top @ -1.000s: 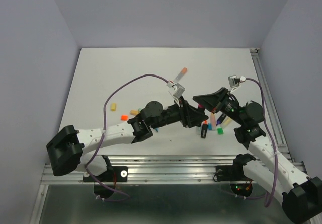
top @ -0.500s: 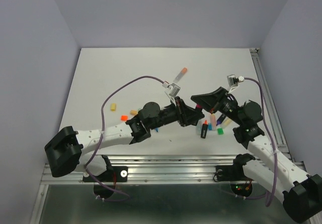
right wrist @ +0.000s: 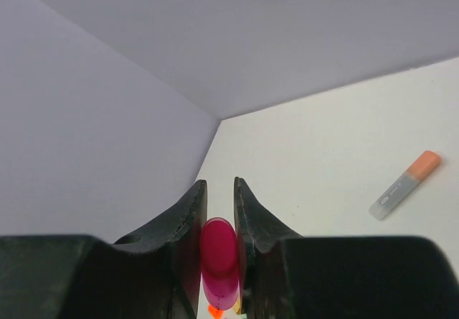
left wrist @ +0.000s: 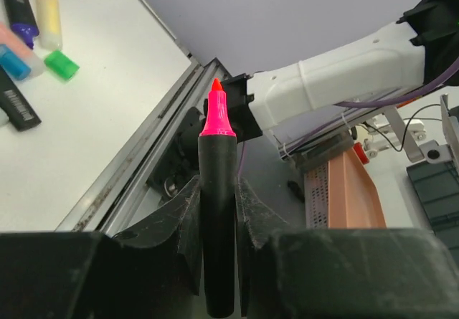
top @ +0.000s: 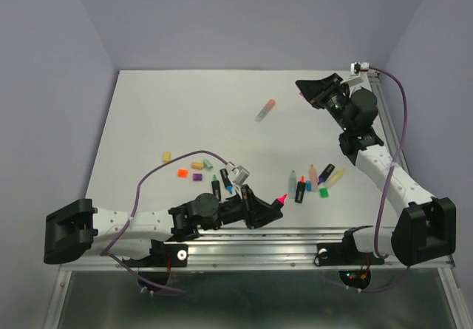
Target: Open the pen caps
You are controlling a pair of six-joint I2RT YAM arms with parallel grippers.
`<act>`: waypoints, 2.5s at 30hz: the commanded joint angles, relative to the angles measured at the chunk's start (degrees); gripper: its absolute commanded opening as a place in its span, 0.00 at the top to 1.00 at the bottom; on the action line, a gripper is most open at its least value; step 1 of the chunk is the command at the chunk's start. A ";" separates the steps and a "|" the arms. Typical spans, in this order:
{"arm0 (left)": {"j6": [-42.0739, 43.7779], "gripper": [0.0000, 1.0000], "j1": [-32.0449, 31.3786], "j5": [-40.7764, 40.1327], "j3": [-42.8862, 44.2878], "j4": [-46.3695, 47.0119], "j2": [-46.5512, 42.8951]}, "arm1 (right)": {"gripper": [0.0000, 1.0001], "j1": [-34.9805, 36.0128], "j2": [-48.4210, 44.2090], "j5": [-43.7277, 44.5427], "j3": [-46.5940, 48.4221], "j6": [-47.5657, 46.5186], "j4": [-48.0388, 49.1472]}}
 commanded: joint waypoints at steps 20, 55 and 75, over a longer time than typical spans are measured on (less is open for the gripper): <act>-17.27 1.00 18.33 -30.70 16.79 -65.56 4.15 | 0.99 -0.20 -18.78 12.73 -30.99 -5.86 -24.98; -18.68 1.00 19.91 -28.24 11.34 -69.60 -7.17 | 0.96 29.94 23.37 15.63 -0.17 -6.22 -11.96; -17.11 1.00 20.00 -26.31 6.94 -66.62 -13.16 | 0.50 34.43 43.89 22.39 26.15 -8.24 -24.28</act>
